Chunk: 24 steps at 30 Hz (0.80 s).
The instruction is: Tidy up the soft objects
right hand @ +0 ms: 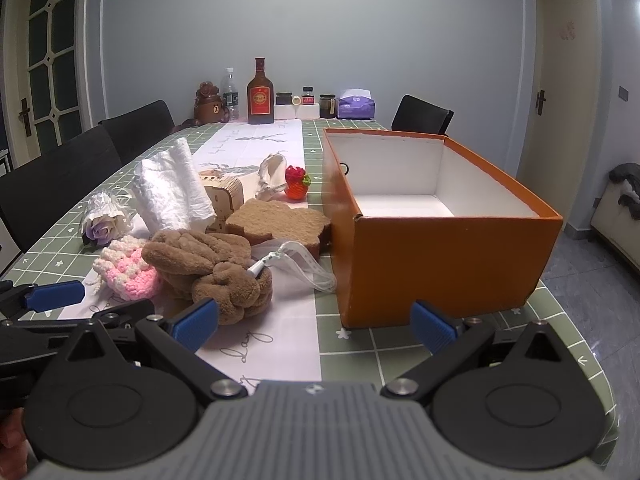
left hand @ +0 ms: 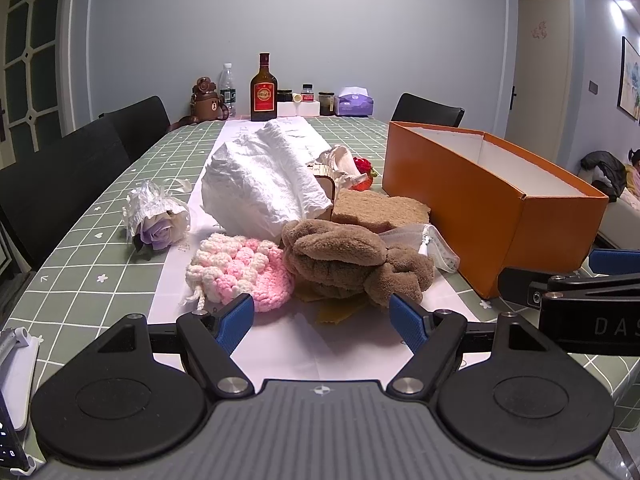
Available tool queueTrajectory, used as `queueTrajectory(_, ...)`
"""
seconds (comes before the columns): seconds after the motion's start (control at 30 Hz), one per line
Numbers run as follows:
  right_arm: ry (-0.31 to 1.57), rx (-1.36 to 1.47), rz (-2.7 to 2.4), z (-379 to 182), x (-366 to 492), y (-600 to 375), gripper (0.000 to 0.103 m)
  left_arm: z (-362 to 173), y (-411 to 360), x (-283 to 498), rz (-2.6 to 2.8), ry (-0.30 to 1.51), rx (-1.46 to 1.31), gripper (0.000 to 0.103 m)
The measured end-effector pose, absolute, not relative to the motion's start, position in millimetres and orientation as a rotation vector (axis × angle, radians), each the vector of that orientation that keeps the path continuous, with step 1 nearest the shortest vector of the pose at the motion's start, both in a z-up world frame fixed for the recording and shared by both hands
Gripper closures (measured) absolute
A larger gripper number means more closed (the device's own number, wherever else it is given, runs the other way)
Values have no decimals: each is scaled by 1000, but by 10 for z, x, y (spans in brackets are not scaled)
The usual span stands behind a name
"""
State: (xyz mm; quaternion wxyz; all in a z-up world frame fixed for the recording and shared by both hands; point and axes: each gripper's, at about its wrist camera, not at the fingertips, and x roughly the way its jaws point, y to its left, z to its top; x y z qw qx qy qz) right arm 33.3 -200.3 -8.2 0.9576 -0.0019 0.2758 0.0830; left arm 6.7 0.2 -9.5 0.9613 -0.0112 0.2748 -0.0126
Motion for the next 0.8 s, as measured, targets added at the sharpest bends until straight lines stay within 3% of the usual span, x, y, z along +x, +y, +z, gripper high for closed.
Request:
queueTrajectory(0.3,543,-12,183,-144,336,-1991,3,-115,83,71,-16,563,-40,15)
queueTrajectory(0.5,510,-2,256,-213,382,-1996,4,-130,179,89,-29,557,-53,34)
queueTrajectory(0.8,501,-134,417,-244,585,-1658,34,-161,399,290,-57,605,-135,37)
